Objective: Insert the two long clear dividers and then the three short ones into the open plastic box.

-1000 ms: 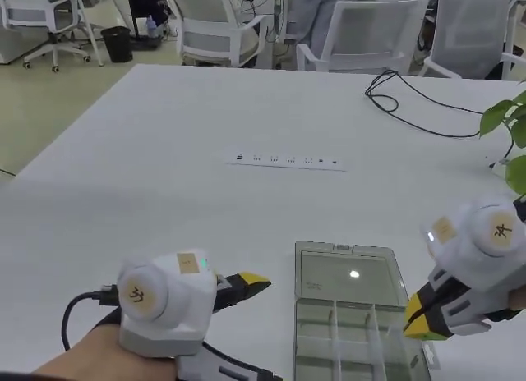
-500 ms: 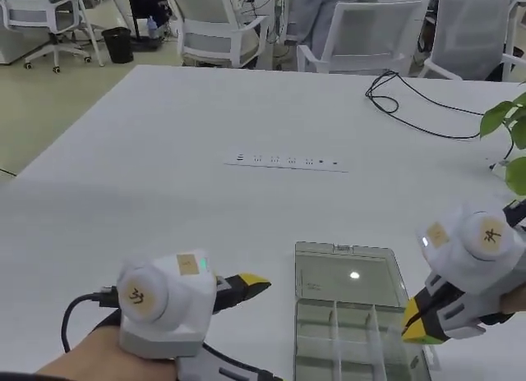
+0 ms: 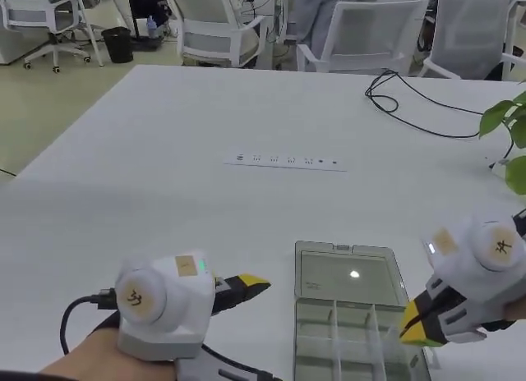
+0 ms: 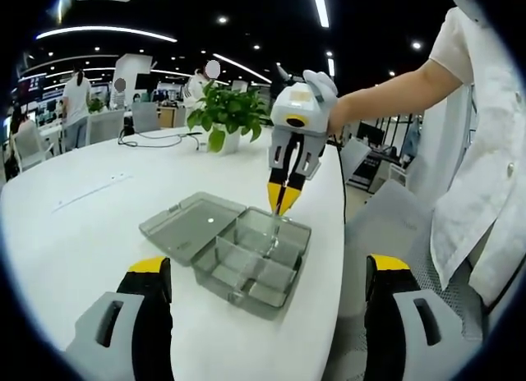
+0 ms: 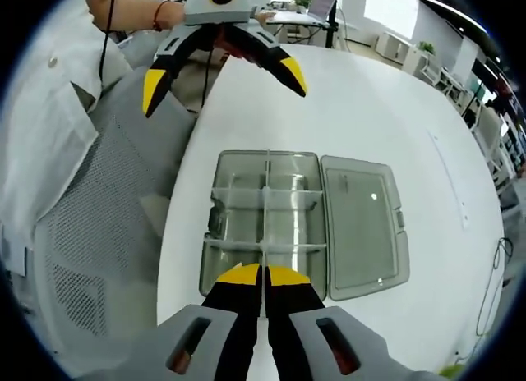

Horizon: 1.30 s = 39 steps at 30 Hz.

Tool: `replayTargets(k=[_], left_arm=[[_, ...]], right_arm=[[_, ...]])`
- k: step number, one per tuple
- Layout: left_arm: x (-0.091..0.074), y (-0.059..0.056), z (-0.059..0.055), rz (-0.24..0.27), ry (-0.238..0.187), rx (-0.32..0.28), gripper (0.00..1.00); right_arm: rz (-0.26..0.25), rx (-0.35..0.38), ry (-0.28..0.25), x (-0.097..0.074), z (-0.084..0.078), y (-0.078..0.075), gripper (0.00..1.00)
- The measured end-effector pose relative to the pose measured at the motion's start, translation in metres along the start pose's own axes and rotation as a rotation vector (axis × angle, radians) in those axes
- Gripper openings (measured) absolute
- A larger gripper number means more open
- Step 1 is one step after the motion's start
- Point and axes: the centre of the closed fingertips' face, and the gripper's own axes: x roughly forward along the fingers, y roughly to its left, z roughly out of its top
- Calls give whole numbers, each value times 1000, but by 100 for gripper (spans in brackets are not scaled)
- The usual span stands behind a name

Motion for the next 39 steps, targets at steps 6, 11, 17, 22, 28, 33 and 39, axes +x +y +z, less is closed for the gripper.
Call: replayTargets(k=[6,11,17,22,28,33,39], left_arm=[[0,0,0,0,1,-2,100],[0,0,1,0,3,1,100],[0,-1,0,-1,5,-1,100],[-1,0,0,1,3,-4,100],[0,0,0,0,1,-4,100],[0,0,0,1,-2,-6,100],[0,0,0,0,-5,-7,100]], right_arm=[[-17,-31,16,9,-4,-1,3],[-23,-31,17,15,-7,-2,3],[-27,-32,24,23,-10,-2,3],[-29,-20,23,26,-13,-3,3],[-26,-18,22,28,-14,-3,3],[-24,-19,21,27,-14,-2,3],[-21,-35,41,26,-12,-3,3]])
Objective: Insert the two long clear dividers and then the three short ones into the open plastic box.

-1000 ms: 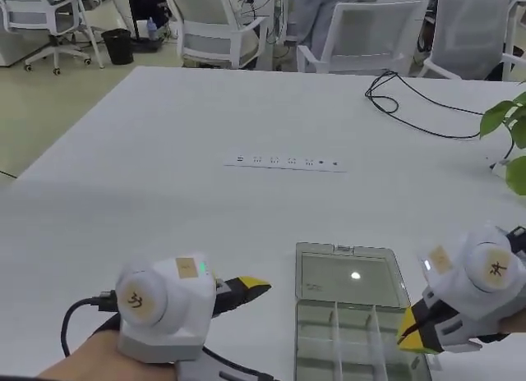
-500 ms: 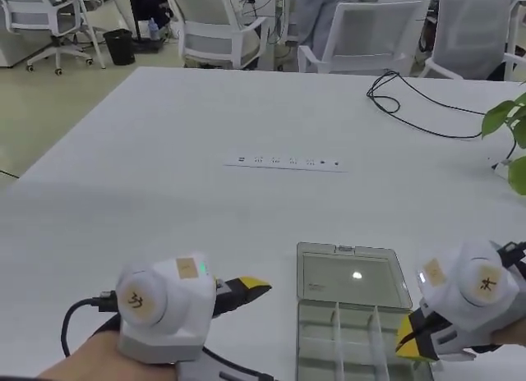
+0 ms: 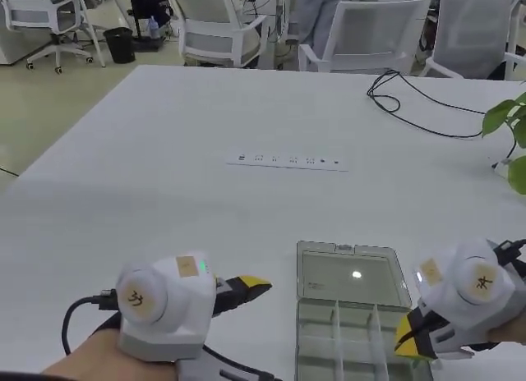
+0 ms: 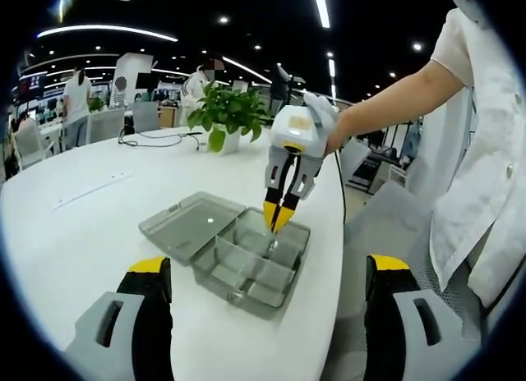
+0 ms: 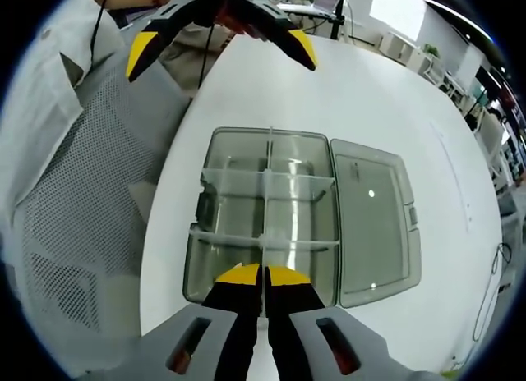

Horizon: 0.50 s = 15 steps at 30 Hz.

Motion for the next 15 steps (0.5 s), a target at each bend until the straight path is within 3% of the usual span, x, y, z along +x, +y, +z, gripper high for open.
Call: replayTargets(k=[10,15], left_arm=[[0,-2,2,1,-7,-3,100],[0,-2,2,1,-6,-2,100]], right_arm=[[-1,-40,19,-10,6,1,3],[16,-12,22,-7,3,-1,3]])
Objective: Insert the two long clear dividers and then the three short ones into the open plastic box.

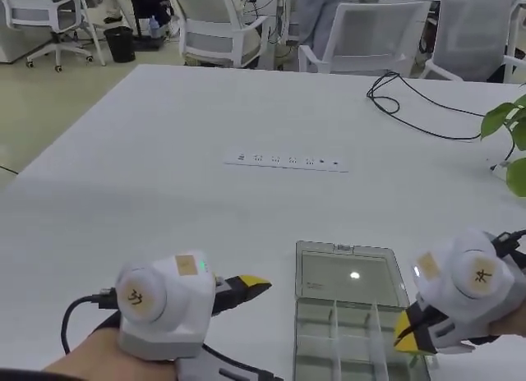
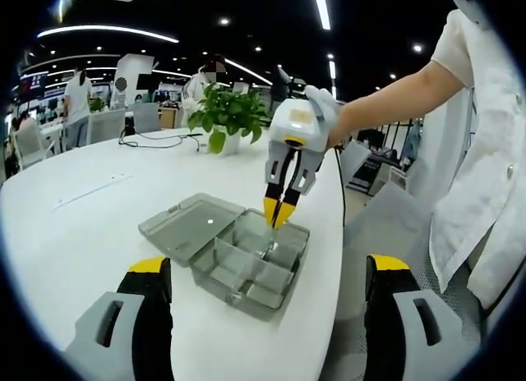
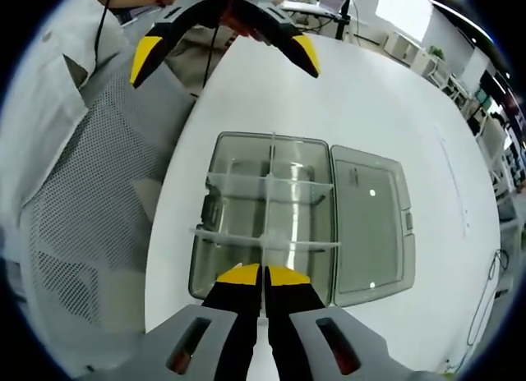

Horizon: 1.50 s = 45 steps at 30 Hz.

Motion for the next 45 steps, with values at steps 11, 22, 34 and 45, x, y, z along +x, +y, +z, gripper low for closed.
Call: replayTargets(k=[11,22,34,45], left_arm=[[2,-3,4,4,-10,6,100],[-1,-4,9,8,-24,8,100],[-4,-2,7,15,-31,3,99],[-4,-1,5,17,-26,0,99]], right_arm=[[75,72,18,0,1,0,3],[88,56,81,0,1,1,3],[68,31,113,8,-4,2,3],[21,39,84,11,-6,1,3]])
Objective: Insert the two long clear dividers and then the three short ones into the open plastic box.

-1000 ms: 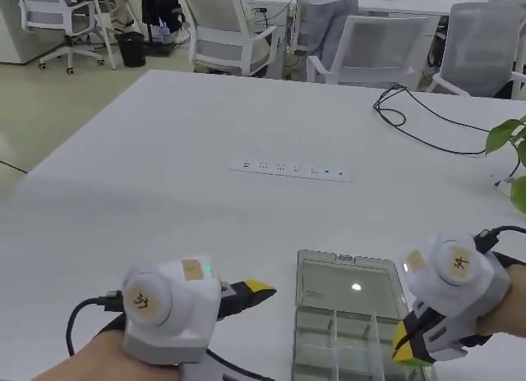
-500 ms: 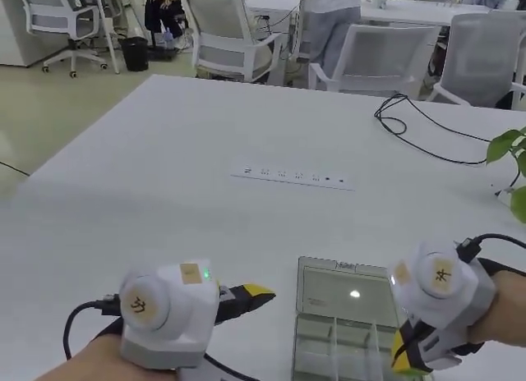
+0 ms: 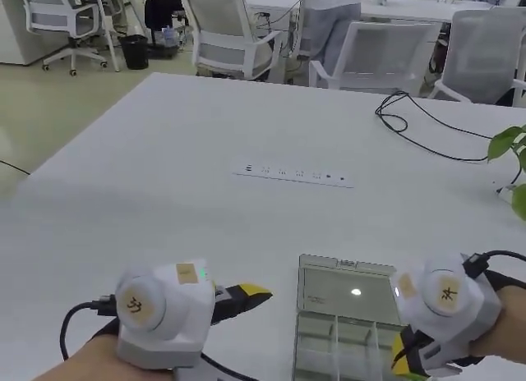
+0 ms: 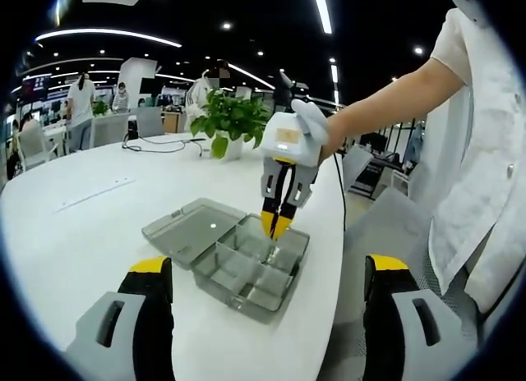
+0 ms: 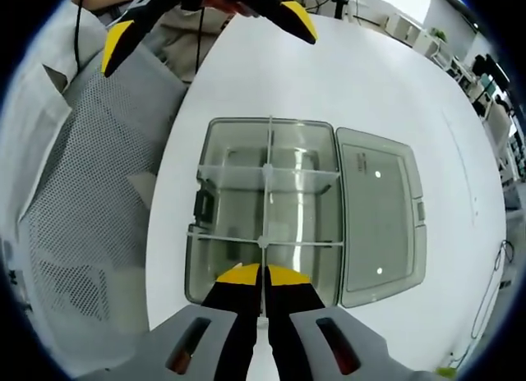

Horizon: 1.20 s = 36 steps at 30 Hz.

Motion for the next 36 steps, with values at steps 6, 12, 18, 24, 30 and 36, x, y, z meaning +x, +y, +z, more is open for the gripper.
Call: replayTargets(k=[6,12,18,24,30,36], left_arm=[[0,-1,-1,-4,5,-3,99],[0,-1,-1,-4,7,-3,99],[0,-1,-3,-4,14,-4,99],[0,-1,-5,-4,19,-4,100],[-2,1,-5,1,21,-3,100],[-5,2,-6,12,25,-2,100]], right_arm=[[-22,11,-14,0,1,-1,3],[-27,27,-22,1,0,0,4],[-43,41,-35,0,-2,0,9],[-69,68,-74,-12,0,-2,13],[-107,91,-119,-26,1,0,18],[-164,150,-196,-44,2,2,22]])
